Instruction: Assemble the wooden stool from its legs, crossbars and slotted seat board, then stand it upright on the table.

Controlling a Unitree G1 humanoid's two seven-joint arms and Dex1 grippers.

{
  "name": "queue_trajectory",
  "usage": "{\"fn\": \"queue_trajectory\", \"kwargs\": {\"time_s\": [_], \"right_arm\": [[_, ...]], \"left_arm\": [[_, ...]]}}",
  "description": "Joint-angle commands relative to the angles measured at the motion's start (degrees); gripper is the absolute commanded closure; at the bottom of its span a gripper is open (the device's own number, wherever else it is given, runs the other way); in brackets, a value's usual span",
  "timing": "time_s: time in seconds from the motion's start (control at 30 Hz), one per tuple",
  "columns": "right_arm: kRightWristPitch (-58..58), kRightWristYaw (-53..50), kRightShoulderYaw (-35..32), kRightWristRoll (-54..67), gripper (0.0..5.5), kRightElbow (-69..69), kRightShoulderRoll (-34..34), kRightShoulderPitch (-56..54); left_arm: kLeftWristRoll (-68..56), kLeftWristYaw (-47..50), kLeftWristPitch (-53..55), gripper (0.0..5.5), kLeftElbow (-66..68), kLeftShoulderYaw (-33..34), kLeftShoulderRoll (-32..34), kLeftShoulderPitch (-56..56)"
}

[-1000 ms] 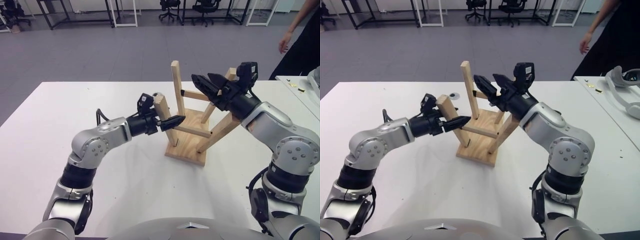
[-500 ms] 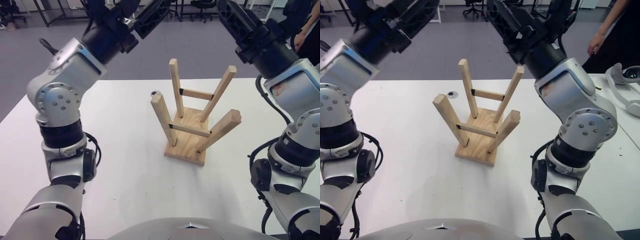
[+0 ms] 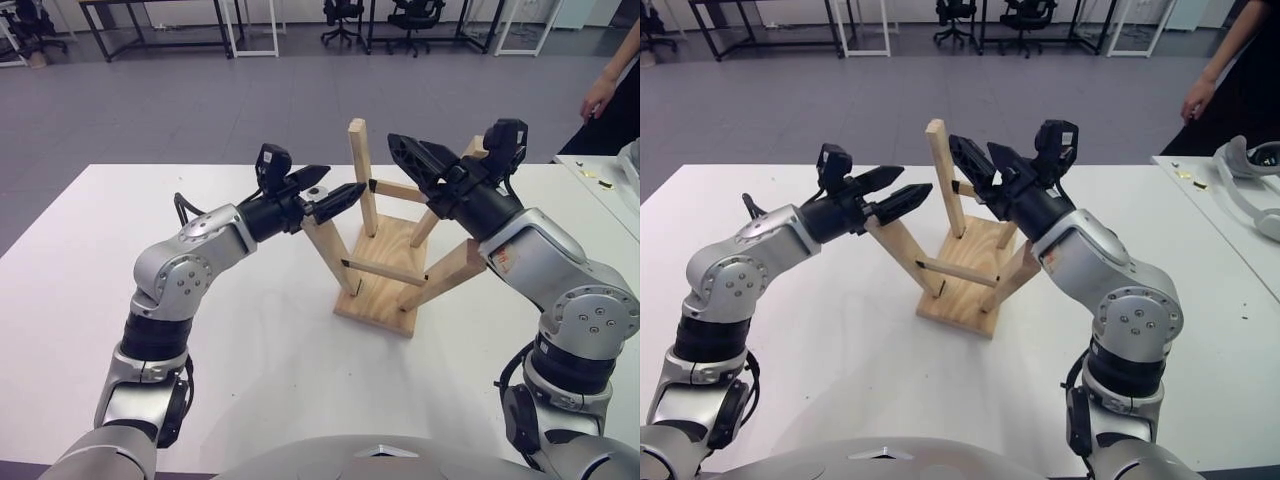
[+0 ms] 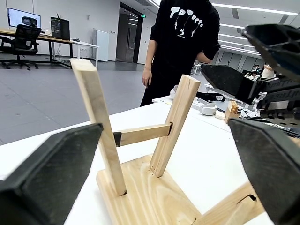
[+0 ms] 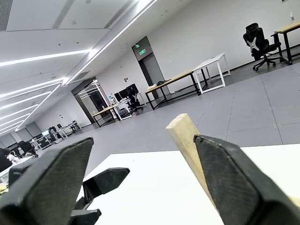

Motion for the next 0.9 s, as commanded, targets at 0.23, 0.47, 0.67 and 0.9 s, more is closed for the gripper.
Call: {"fn": "queue_trajectory", "kwargs": {"time_s": [0.23,0.47,0.67,0.9], "right_arm": [[-2.4,9.2,-0.9,-5.1,1.49,10.0,-7.9,-12.3],[-11.6,28.1,-6.6,-27.0,1.49,33.0,-28.3,-11.7],[-17.9,43.1,14.1,-49.0,1.49,37.3,-31.1,15.3],[-19.4,48.6,29.7,-63.4,1.49,30.3,-28.3,21.7]], "left_arm": [[2.9,0.6,1.2,0.64,5.7,4.6,-4.0,-14.8],[1.8,5.2,-2.5,0.64,5.2,17.4,-3.1,-17.7],[12.1,5.1,-5.1,0.64,7.5,23.5,7.1,-3.1],[13.5,4.3,-5.8,0.64,7.3,23.5,6.8,-1.3]]}}
